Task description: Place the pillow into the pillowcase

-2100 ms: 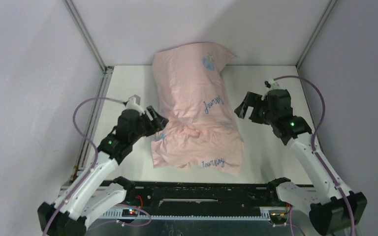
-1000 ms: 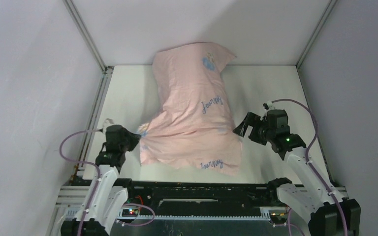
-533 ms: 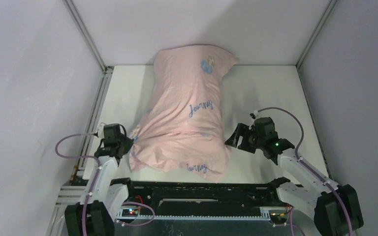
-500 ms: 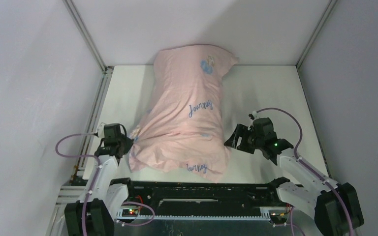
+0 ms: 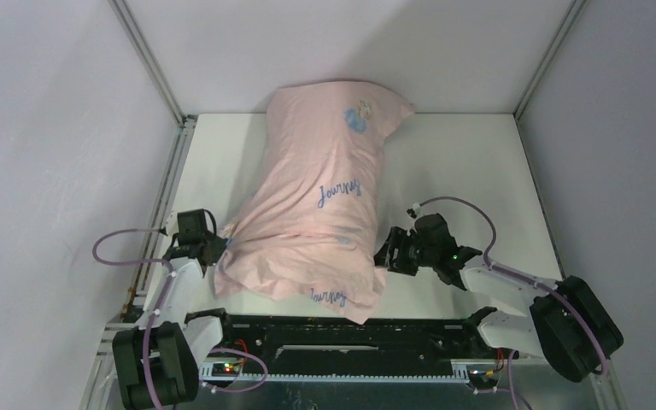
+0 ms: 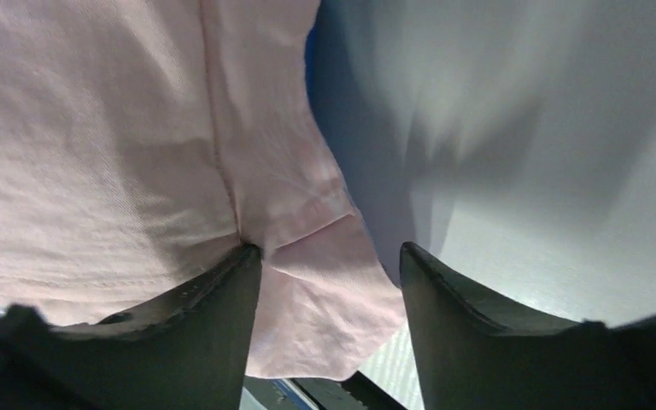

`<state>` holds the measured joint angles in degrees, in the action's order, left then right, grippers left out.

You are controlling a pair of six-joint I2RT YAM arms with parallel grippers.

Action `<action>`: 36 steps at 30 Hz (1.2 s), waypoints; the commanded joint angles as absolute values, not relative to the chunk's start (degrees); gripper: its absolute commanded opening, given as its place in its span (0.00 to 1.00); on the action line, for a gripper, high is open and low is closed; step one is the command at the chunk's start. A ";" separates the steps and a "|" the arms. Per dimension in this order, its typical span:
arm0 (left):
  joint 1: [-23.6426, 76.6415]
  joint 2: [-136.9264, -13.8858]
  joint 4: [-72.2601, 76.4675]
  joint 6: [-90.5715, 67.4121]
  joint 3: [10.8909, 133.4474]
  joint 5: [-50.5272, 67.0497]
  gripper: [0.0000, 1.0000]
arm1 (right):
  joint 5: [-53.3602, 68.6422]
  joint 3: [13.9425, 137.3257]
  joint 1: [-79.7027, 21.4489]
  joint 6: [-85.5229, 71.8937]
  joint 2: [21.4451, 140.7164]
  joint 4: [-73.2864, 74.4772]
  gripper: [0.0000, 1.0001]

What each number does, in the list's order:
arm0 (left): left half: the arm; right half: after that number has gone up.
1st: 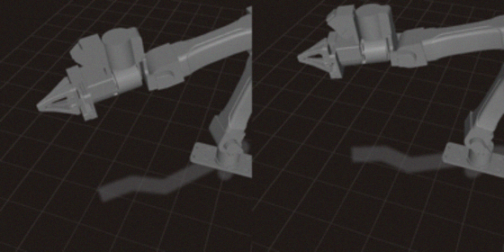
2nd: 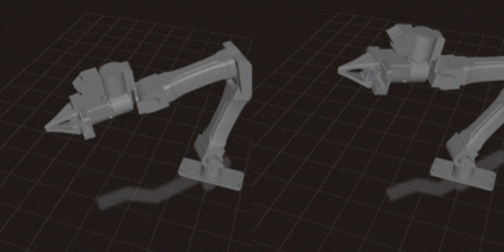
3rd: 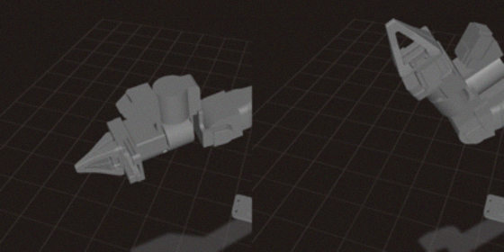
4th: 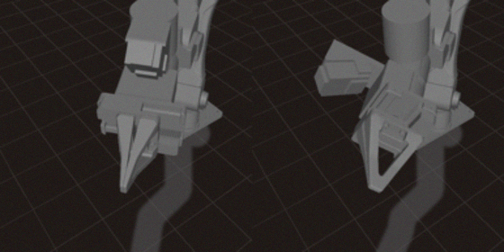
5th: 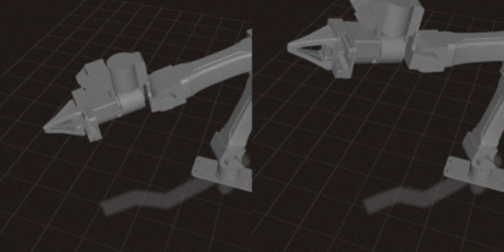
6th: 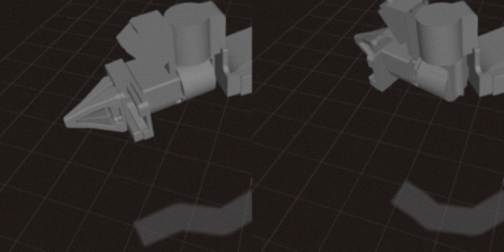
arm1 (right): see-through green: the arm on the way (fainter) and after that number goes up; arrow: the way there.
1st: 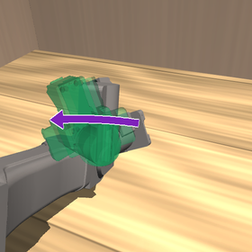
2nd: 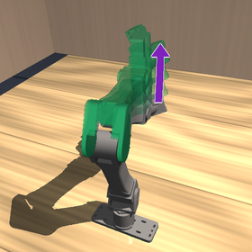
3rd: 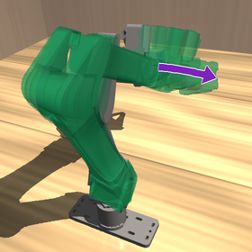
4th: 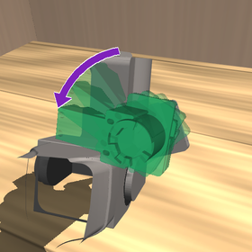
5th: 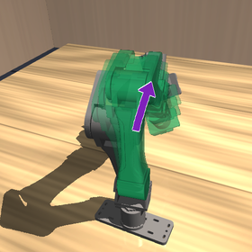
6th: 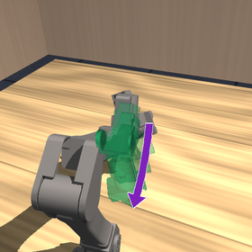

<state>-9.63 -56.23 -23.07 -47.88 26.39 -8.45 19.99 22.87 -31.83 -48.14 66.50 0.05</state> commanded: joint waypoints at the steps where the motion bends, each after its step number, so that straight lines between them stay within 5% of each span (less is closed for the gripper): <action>1: -10.43 -56.17 -22.39 -45.70 27.75 -11.46 0.00 | 22.28 21.71 -33.58 -53.63 69.06 -11.40 0.49; 4: -10.62 -56.39 -22.94 -44.96 28.28 -12.65 0.00 | 20.74 21.73 -33.34 -53.57 66.65 -8.50 0.02; 16: -11.03 -57.41 -24.33 -43.16 31.19 -13.85 0.00 | 12.64 23.13 -18.36 -43.07 36.23 28.43 0.00; 28: -11.07 -53.49 -25.64 -40.02 33.65 -9.52 0.00 | 8.05 20.40 -24.67 -46.42 38.13 28.96 0.00; 29: -11.05 -52.94 -25.81 -39.17 34.50 -8.37 0.07 | 7.28 20.39 -24.56 -46.60 37.75 29.48 0.00; 30: -11.07 -52.46 -26.53 -38.14 35.86 -7.06 0.18 | 6.96 20.64 -24.30 -46.32 37.07 29.80 0.04; 32: -10.59 -51.25 -27.15 -34.57 38.79 -3.15 0.64 | 6.89 22.66 -23.61 -45.23 35.90 30.56 0.57; 33: -9.94 -50.57 -27.52 -33.33 40.22 -1.82 0.85 | 6.41 24.48 -23.73 -44.48 35.77 31.25 0.71; 34: -8.88 -50.00 -27.81 -32.17 41.99 -1.12 0.98 | 5.77 26.50 -24.06 -43.66 36.07 31.90 0.82; 36: -5.70 -49.65 -29.24 -30.39 45.79 -0.64 1.00 | 4.26 30.92 -24.85 -41.63 38.11 33.00 0.95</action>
